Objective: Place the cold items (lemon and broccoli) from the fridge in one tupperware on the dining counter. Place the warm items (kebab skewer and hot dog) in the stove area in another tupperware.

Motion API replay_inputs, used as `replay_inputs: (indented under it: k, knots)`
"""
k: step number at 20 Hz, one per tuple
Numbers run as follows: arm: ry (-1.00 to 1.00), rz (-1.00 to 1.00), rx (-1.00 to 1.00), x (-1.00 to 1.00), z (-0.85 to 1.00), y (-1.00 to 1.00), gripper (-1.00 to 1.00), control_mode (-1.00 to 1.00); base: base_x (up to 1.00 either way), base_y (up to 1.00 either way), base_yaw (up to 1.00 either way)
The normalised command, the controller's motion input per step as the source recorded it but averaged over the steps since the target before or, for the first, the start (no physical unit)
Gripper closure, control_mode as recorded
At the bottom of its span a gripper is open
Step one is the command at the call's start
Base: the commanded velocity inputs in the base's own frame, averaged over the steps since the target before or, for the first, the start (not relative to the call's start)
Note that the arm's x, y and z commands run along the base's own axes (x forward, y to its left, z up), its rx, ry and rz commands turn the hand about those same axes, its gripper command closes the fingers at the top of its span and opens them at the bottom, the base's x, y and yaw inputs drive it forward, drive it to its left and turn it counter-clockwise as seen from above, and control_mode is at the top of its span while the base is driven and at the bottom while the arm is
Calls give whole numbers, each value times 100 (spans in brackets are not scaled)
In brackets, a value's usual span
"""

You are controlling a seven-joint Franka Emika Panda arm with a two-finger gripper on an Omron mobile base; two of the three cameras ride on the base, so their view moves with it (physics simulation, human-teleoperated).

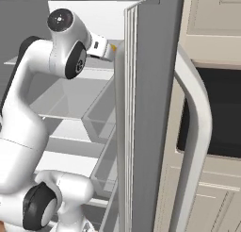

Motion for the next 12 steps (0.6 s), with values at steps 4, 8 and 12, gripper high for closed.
replay_inputs:
  k: [4, 8, 12]
  knots:
    - [0, 0, -3, 31, -12, 0, -100, -100, 0, 0, 0]
    - [0, 0, -1, 34, -17, 0, -100, -100, 0, 0, 0]
    - [0, 0, 0, 40, -12, 0, -100, -100, 0, 0, 0]
